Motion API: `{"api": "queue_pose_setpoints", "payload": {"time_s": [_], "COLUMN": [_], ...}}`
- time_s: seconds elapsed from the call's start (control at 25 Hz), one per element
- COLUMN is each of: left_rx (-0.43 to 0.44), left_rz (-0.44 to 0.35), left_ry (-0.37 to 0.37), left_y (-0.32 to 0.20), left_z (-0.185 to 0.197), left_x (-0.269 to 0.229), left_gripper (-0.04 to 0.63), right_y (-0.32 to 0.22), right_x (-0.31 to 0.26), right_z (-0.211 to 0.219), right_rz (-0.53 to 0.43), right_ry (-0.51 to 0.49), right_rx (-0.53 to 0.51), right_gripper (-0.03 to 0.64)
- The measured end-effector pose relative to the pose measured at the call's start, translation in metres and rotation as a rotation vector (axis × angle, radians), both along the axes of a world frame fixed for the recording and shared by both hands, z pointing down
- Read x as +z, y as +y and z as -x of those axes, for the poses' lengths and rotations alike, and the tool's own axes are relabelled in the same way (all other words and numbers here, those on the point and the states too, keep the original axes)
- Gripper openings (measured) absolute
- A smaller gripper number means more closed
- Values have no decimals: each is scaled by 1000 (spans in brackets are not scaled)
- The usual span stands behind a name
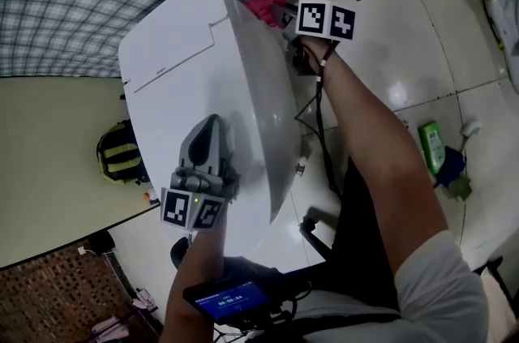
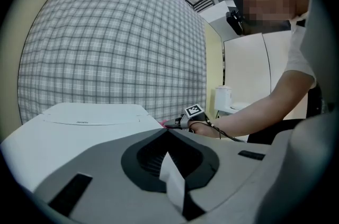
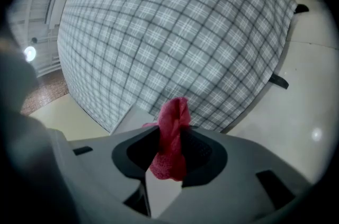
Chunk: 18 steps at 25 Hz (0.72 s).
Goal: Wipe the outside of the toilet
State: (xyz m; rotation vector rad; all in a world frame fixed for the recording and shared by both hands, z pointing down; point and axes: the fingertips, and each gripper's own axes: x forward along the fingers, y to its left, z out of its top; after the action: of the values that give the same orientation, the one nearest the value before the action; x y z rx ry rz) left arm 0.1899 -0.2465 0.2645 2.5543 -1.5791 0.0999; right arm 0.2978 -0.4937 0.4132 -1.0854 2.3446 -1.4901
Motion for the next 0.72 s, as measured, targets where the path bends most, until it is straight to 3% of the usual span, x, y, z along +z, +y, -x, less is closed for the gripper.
{"api": "queue_pose_setpoints", "payload": {"time_s": [0.16,0.52,0.72], "left_rx": [-8,-3,8], "left_rz": [-1,41,57], "left_ry": [3,-101,-179], "left_y": [1,-5,-14], "left_z": [2,-8,-15], "left_x": [-1,9,10], "left_gripper": [-20,-18,-12], "right_y": [-11,-27,-16], "right_x": [-9,-6,-3], "right_z": [14,27,47], "right_rz": [-18,-74,-98], "right_ry": [-32,87,150], "right_rx": [2,-45,-136], "right_gripper": [126,127,129]}}
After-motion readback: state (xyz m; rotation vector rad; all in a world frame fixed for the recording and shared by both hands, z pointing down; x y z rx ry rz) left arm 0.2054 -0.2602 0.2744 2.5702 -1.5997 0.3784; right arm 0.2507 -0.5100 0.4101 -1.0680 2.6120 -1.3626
